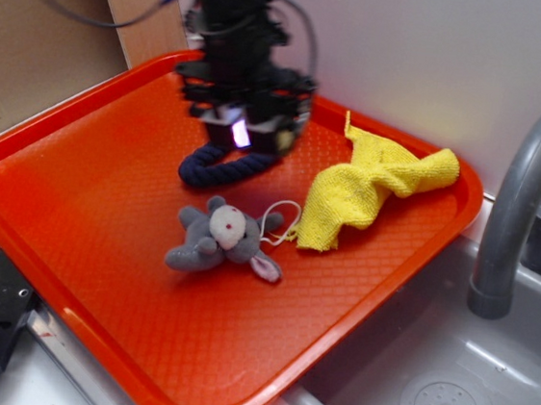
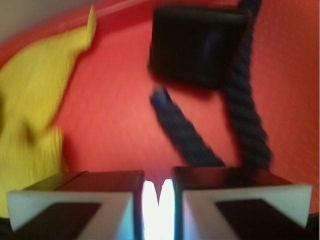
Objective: Grab the black box.
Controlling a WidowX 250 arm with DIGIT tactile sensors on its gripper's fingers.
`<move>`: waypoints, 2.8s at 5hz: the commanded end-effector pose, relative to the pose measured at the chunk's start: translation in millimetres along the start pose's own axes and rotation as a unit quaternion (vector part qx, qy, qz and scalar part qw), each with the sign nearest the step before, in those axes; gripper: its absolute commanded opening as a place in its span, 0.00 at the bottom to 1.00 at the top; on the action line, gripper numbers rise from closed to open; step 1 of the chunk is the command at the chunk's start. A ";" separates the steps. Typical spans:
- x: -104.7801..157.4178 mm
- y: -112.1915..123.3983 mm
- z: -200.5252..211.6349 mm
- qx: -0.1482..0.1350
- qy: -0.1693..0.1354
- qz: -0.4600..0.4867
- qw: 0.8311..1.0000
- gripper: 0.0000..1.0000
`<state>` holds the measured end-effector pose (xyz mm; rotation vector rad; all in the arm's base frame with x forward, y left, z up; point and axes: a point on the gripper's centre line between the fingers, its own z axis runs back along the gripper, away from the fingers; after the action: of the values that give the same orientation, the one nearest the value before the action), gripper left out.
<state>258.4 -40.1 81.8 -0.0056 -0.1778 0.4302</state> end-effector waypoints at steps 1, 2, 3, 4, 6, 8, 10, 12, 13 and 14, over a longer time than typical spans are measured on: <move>32.3 14.8 43.4 -0.060 -0.038 -0.011 0.997 1.00; 60.9 27.1 43.6 -0.096 0.007 -0.126 0.987 1.00; 81.9 40.2 40.9 -0.119 0.010 -0.247 0.962 1.00; 104.8 33.4 24.1 -0.146 0.021 -0.361 0.921 1.00; 104.1 -16.0 -0.4 0.023 0.050 -0.603 0.796 1.00; 77.7 -39.5 -23.3 -0.007 0.033 -0.668 0.743 1.00; 72.7 -51.0 -32.0 -0.032 0.043 -0.642 0.765 1.00; 68.4 -39.7 -69.7 0.023 0.070 -0.590 0.804 1.00; 65.6 -25.9 -61.3 0.017 0.042 -0.488 0.872 0.00; 64.4 -15.0 -41.9 -0.002 0.012 -0.432 0.902 0.00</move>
<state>308.7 -23.2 40.4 0.0527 -0.1169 -0.4527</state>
